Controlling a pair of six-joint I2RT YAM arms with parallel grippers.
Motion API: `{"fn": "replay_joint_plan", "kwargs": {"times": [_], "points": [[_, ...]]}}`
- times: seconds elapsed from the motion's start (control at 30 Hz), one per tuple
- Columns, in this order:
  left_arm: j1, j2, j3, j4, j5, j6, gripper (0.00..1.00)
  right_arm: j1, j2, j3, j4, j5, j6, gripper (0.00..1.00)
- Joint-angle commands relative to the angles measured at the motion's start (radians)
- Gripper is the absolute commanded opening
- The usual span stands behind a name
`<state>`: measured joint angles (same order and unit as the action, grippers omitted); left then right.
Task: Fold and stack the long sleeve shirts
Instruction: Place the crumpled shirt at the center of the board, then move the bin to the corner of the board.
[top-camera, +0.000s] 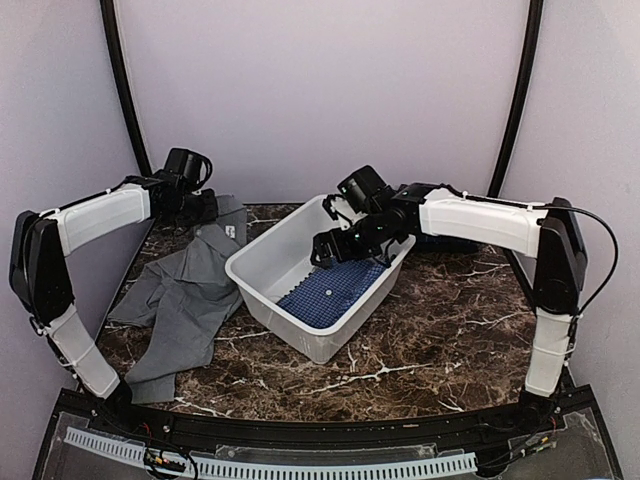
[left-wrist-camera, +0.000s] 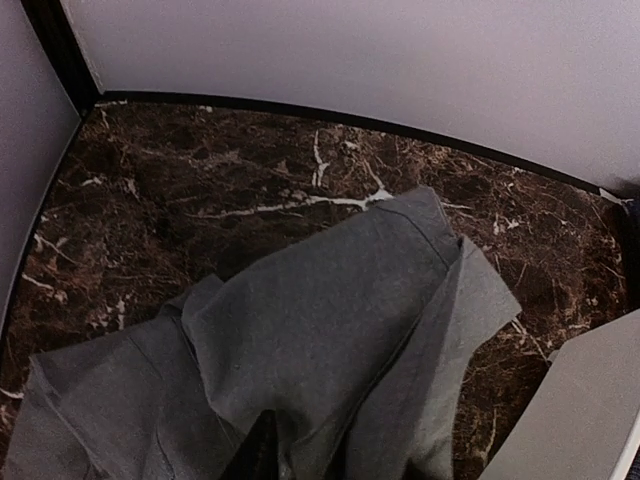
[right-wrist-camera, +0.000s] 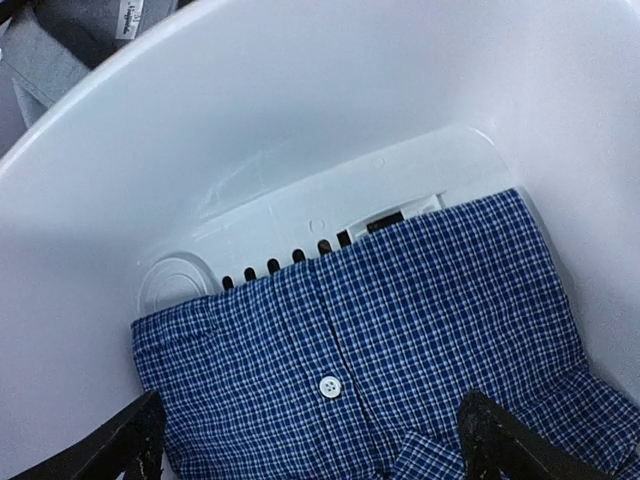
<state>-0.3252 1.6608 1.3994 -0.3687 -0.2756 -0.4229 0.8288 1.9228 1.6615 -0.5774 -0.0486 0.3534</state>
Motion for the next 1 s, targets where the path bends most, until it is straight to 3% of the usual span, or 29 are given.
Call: {"fn": "replay_joint_plan", "kwargs": {"times": [0.0, 0.07, 0.13, 0.3, 0.77, 0.97], "points": [[-0.006, -0.029, -0.055, 0.004, 0.162, -0.096, 0.44, 0.007, -0.034, -0.075, -0.067, 0.018, 0.013, 0.99], [-0.009, -0.020, -0.069, 0.004, 0.207, -0.086, 0.60, 0.007, -0.062, -0.121, -0.094, 0.040, 0.024, 0.99], [-0.021, -0.015, -0.076, 0.006, 0.245, -0.066, 0.68, 0.007, -0.098, -0.174, -0.113, 0.059, 0.038, 0.99], [-0.099, -0.001, -0.076, -0.015, 0.272, -0.023, 0.78, 0.005, -0.202, -0.319, -0.179, 0.140, 0.097, 0.99], [-0.248, 0.013, -0.069, -0.020, 0.385, -0.006, 0.81, -0.229, -0.552, -0.669, -0.322, 0.367, 0.408, 0.99], [-0.250, 0.004, -0.063, -0.021, 0.387, -0.001, 0.82, -0.196, -0.646, -0.557, -0.217, 0.358, 0.370, 0.99]]}}
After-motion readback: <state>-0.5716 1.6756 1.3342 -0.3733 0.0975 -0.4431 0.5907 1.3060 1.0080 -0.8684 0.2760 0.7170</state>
